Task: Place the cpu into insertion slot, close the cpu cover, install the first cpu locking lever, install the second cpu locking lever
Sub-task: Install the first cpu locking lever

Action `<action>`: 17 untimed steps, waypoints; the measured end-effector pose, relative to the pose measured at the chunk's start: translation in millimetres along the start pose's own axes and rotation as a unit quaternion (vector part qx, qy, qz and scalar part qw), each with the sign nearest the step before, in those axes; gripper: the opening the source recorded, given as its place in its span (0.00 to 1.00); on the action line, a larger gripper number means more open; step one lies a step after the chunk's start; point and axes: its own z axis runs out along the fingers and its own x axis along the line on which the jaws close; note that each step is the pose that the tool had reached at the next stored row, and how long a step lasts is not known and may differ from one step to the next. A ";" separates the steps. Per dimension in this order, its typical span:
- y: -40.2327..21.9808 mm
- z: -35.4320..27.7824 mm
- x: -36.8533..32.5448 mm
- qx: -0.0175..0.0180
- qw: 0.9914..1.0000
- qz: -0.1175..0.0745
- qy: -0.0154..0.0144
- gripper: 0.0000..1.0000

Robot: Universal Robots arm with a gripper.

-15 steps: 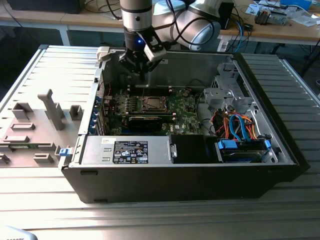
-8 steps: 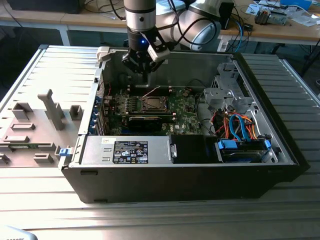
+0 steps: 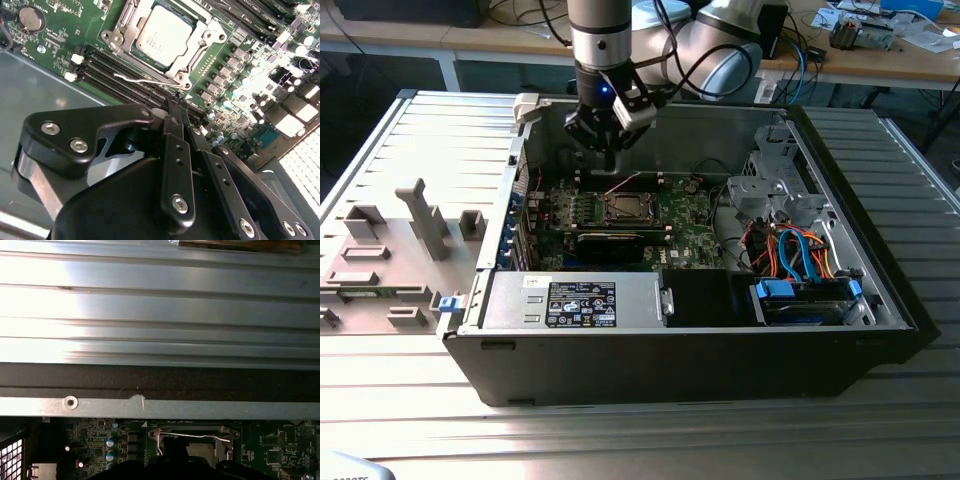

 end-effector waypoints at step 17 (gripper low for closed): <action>-0.1 11.5 -1.2 0.002 0.999 0.006 0.032 0.11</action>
